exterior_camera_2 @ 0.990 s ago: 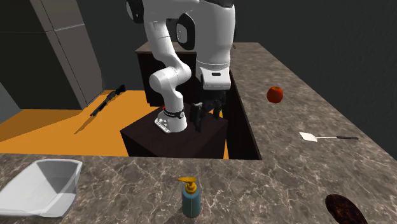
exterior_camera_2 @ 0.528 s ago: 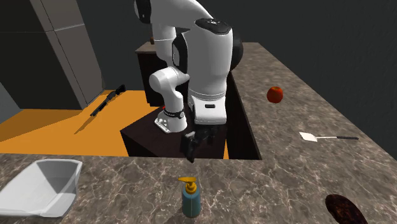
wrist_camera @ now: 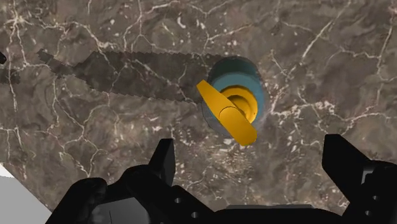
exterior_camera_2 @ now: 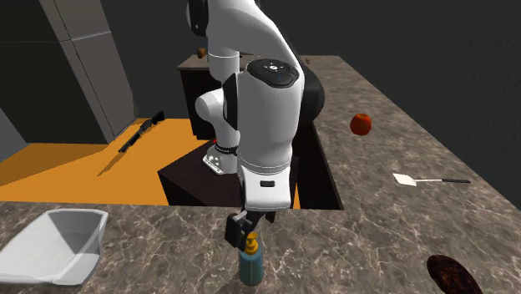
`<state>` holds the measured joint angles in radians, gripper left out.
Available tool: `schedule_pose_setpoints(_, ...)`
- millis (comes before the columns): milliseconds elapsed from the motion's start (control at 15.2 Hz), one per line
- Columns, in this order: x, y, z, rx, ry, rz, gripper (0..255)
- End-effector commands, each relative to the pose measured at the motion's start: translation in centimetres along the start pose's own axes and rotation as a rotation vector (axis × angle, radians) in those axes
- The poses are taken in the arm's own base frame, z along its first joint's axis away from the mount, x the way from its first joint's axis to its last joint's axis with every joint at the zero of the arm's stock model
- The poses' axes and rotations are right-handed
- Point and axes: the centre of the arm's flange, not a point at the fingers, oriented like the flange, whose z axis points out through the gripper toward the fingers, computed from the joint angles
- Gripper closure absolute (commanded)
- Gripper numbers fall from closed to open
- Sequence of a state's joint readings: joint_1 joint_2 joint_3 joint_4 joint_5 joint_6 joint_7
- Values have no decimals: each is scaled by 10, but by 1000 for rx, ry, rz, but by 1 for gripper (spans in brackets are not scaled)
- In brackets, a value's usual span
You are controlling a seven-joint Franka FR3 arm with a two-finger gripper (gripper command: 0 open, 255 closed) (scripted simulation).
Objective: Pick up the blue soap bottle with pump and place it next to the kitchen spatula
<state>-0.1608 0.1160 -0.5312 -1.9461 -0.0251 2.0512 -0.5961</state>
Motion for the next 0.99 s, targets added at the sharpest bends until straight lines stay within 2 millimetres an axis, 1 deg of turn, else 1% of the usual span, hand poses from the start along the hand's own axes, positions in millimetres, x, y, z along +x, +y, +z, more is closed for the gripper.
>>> schedule_pose_setpoints(0,1,2,10,-1,0,0,0)
schedule_pose_setpoints(264,1,2,29,-1,0,0,0)
schedule_pose_setpoints(726,1,2,29,-1,0,0,0)
schedule_pose_setpoints(792,1,2,29,-1,0,0,255)
schedule_pose_setpoints(924,1,2,29,-1,0,0,255)
